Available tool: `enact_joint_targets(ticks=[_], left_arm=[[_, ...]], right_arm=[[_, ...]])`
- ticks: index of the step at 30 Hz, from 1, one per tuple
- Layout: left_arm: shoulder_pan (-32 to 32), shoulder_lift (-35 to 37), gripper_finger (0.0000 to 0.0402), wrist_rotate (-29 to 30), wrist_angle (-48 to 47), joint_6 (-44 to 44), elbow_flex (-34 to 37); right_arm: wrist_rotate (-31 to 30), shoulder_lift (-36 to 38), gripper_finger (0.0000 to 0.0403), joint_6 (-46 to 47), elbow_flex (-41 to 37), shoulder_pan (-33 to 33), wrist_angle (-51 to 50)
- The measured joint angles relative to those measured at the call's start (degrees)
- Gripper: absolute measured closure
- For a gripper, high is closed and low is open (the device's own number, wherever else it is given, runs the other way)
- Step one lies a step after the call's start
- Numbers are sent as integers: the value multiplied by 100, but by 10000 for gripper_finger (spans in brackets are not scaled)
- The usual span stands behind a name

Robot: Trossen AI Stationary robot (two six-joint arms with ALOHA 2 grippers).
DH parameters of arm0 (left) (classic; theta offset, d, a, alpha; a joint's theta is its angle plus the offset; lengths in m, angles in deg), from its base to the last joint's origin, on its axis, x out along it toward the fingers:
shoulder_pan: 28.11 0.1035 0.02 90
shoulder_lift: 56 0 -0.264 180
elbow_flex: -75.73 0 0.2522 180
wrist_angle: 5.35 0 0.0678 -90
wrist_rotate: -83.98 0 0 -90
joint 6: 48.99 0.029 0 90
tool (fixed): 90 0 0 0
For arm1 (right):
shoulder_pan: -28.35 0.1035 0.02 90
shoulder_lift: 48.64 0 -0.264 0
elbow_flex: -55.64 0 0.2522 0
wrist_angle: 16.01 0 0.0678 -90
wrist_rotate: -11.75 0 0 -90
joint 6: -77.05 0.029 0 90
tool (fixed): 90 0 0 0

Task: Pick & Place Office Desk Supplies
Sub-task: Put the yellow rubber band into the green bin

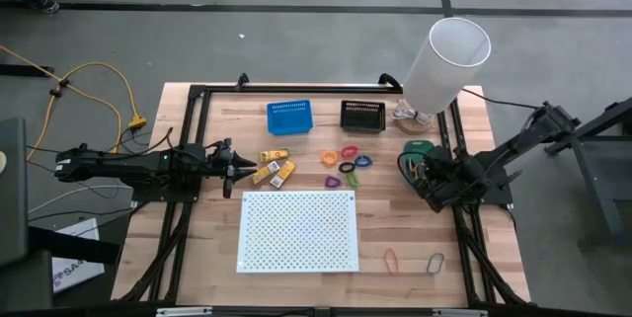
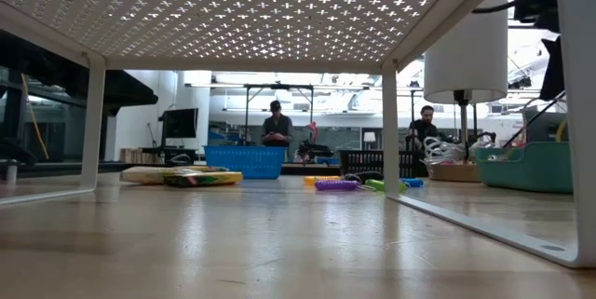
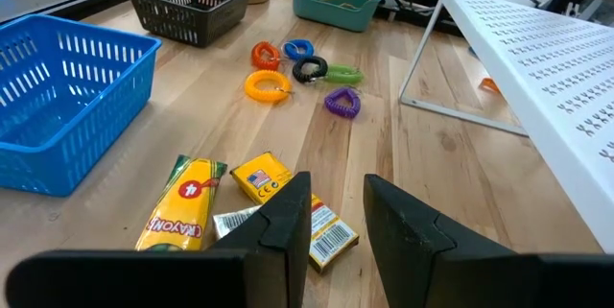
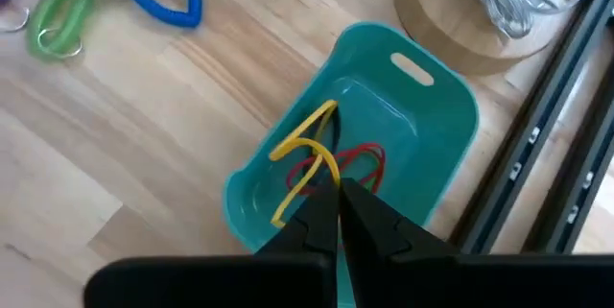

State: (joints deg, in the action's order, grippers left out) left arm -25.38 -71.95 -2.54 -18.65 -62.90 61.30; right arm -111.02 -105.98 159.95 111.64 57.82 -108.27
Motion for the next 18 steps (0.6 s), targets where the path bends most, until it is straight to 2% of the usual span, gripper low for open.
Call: enact_joint_targets(ticks=[8, 18], left_arm=[[-1, 0, 307, 0, 0, 0, 0], [1, 0, 307, 0, -1, 0, 0]], right_arm=[[186, -611, 400, 834, 0, 0, -5], [321, -1285, 400, 986, 0, -272, 94]])
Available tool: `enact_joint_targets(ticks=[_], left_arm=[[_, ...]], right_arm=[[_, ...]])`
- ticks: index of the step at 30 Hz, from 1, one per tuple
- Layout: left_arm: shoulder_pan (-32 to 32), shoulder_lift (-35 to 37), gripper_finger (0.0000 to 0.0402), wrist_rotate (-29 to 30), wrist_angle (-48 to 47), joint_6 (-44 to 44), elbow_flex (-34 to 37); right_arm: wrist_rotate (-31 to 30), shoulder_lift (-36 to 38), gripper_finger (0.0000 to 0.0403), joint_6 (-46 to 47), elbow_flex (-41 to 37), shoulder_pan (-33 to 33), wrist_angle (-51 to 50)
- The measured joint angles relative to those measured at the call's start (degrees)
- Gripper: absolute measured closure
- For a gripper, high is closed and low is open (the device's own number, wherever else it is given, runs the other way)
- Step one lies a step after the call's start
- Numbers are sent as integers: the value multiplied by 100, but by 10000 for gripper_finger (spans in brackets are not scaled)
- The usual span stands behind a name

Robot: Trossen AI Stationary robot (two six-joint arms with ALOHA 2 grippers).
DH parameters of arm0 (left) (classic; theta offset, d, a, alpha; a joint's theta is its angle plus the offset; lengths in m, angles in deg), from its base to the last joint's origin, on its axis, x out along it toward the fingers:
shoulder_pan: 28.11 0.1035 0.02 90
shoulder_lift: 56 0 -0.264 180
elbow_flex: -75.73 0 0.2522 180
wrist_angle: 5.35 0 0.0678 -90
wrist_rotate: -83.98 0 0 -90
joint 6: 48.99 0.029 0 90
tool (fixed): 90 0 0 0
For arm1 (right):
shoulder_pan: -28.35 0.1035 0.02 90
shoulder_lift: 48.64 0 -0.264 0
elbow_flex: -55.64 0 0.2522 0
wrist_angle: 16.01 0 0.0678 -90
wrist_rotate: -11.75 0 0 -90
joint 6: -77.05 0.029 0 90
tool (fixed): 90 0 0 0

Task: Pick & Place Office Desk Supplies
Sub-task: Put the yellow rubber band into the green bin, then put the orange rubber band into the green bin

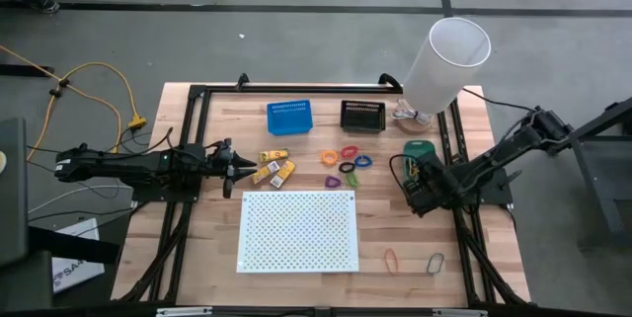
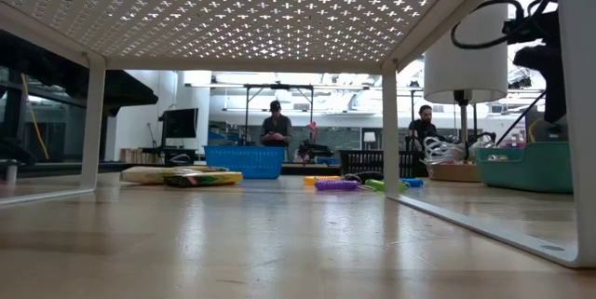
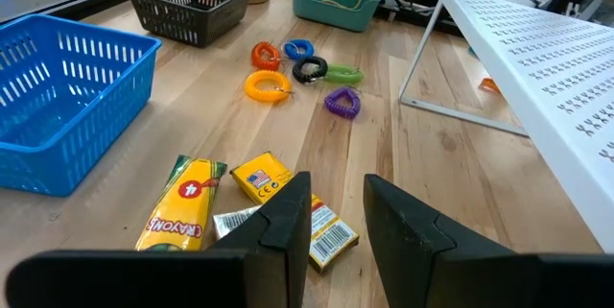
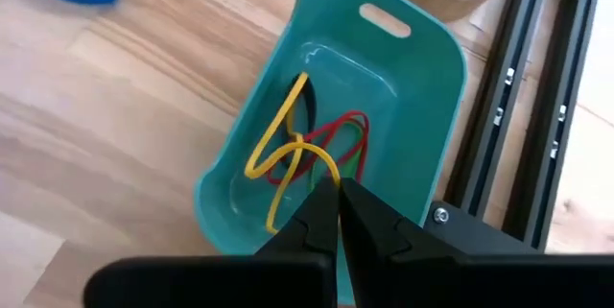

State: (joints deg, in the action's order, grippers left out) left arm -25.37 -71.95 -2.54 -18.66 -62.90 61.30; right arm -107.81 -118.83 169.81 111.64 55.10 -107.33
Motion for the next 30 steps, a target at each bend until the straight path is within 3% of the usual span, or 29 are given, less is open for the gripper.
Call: enact_joint_targets(ticks=[10, 23, 30], left_arm=[[-1, -1, 307, 0, 1, 0, 0], [-2, 0, 306, 0, 1, 1, 0], [-1, 0, 307, 0, 1, 1, 0]], right_arm=[[-31, -112, 396, -495, 0, -400, 187], [-42, -112, 319, -709, 0, -515, 338], [-39, -112, 307, -707, 0, -515, 350]])
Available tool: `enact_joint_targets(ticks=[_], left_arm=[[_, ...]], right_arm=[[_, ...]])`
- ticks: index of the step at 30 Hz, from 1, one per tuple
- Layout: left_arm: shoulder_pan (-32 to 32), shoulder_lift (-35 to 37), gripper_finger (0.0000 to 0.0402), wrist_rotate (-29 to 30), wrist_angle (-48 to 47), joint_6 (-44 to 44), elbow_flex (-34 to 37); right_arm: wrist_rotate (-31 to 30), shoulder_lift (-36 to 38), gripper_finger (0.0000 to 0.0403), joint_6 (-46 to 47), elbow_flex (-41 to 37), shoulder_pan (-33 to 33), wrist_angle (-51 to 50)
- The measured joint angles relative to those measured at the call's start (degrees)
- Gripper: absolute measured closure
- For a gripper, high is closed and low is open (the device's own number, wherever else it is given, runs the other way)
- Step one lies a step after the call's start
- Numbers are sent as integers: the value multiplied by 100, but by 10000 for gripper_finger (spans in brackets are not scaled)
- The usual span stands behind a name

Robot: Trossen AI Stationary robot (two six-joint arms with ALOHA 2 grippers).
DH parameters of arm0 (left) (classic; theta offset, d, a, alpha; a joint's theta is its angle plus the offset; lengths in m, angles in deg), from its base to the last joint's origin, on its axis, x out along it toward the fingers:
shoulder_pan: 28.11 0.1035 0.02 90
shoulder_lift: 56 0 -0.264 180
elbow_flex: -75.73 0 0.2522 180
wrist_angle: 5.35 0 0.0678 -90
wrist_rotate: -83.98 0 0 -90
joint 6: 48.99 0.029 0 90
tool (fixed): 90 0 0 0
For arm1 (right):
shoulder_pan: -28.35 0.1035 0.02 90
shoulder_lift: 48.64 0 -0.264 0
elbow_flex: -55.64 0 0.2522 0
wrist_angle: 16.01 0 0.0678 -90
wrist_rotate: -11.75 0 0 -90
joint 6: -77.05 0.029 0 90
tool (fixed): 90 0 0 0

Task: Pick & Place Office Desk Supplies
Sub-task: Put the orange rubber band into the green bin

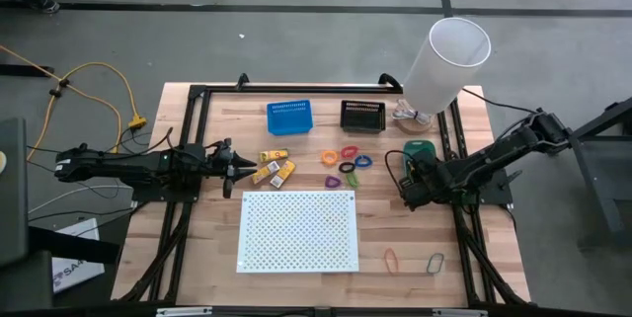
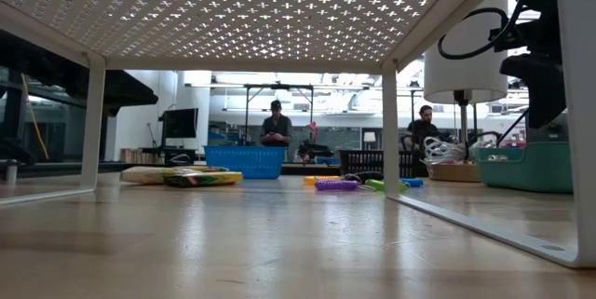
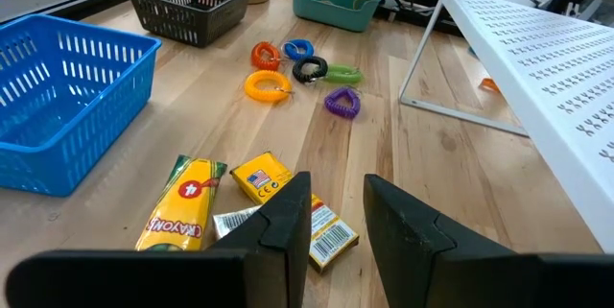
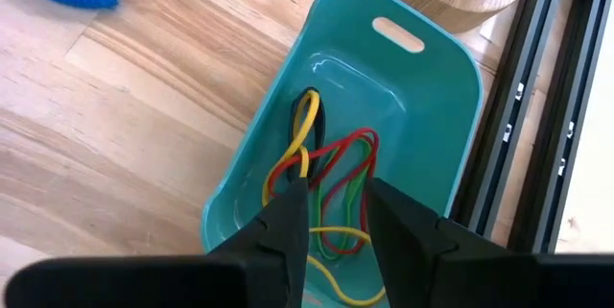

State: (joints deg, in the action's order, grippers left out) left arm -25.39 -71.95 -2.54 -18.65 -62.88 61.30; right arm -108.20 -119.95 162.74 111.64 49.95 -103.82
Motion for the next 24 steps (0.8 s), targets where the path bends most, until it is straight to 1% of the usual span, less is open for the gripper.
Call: enact_joint_targets(ticks=[12, 15, 19, 24], left_arm=[[1, -2, 307, 0, -2, 0, 0], [-1, 0, 307, 0, 0, -1, 0], [-1, 0, 307, 0, 0, -1, 0], [-1, 0, 306, 0, -2, -2, 0]], right_arm=[[-9, 0, 312, -2, 0, 0, 42], [-118, 0, 312, -101, 0, 9, 217], [-208, 0, 312, -593, 0, 15, 736], [-191, 1, 312, -1588, 0, 15, 1511]])
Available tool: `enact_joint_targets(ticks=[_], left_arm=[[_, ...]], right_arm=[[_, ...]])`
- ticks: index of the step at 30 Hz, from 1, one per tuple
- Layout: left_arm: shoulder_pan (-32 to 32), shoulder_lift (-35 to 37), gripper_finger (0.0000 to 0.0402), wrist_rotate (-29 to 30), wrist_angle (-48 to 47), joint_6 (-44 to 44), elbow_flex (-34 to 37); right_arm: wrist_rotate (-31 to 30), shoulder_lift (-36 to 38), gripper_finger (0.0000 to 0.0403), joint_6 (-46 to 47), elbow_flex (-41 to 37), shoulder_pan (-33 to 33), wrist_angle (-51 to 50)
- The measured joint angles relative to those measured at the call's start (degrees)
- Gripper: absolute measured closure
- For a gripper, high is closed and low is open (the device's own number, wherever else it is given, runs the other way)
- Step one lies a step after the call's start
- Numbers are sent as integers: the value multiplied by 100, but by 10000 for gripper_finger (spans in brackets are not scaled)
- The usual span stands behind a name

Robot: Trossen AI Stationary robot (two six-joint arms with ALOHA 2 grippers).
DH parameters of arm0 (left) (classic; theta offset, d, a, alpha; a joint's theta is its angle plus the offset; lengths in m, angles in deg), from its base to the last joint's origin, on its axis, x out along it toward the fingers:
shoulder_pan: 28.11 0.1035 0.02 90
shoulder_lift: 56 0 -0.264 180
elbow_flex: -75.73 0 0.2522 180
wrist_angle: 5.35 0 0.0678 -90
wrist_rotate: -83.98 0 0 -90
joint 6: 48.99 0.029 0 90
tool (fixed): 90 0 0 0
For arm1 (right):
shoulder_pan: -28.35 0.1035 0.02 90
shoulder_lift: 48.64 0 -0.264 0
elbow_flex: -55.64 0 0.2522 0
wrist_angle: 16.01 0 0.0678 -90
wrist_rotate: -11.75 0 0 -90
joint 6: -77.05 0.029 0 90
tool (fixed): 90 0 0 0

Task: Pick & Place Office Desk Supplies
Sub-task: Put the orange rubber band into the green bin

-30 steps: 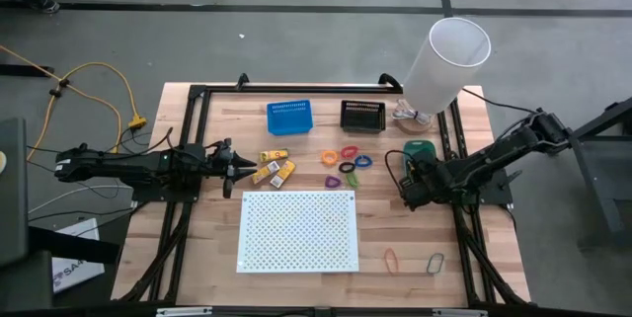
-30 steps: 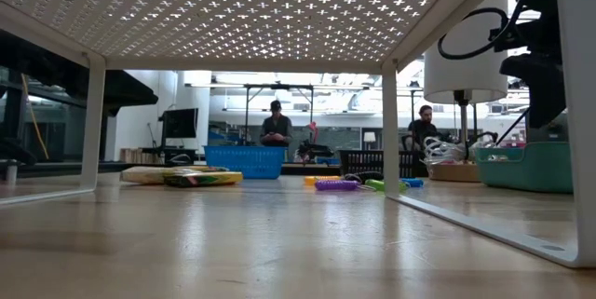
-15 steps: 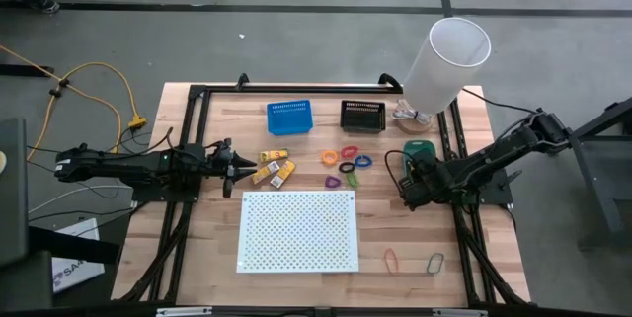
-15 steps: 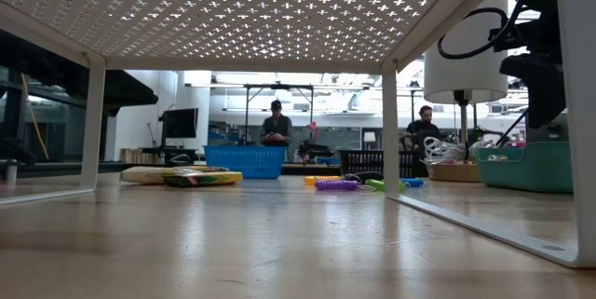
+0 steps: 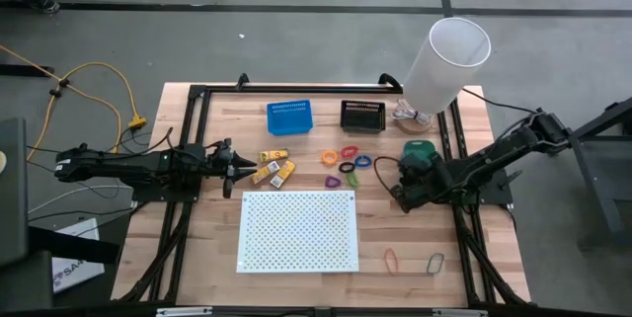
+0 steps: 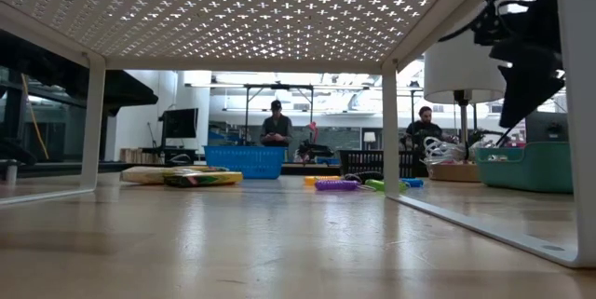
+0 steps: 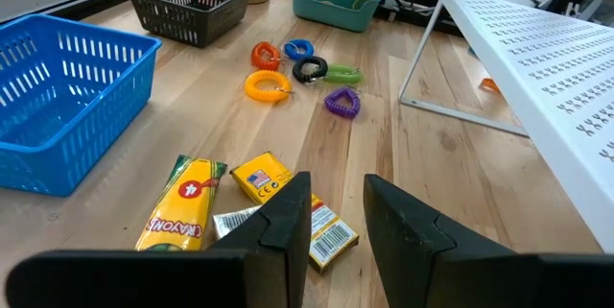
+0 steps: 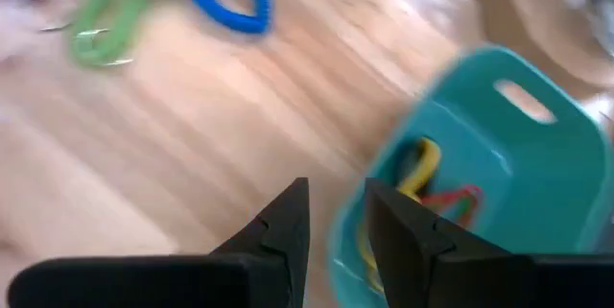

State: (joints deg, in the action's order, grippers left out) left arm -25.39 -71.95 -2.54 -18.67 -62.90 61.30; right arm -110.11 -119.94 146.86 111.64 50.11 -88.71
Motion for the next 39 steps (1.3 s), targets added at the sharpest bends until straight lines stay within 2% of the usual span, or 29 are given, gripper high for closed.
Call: enact_joint_targets(ticks=[4, 8, 11, 15, 20, 28, 36, 39], left_arm=[[2, -1, 307, 1, 1, 0, 0], [1, 0, 306, 0, 2, 0, 0], [0, 0, 306, 0, 2, 0, 0], [1, 0, 307, 0, 1, 1, 0], [1, -2, 307, 0, 1, 1, 0], [0, -2, 307, 0, 0, 0, 0], [2, -1, 307, 0, 2, 0, 0], [2, -2, 307, 0, 2, 0, 0]], right_arm=[[250, 1, 311, -1067, 0, 0, 620], [911, 1, 311, -2079, 0, 39, 1259], [1416, 1, 311, -2563, 0, 128, 1676], [1758, 1, 311, -2813, 0, 278, 2033], [1833, -55, 311, -2991, 0, 541, 2114], [1865, -637, 311, -3262, 0, 1239, 2351], [1861, -1274, 311, -3672, 2, 1880, 3662], [1858, -1407, 311, -3845, 2, 2039, 3847]])
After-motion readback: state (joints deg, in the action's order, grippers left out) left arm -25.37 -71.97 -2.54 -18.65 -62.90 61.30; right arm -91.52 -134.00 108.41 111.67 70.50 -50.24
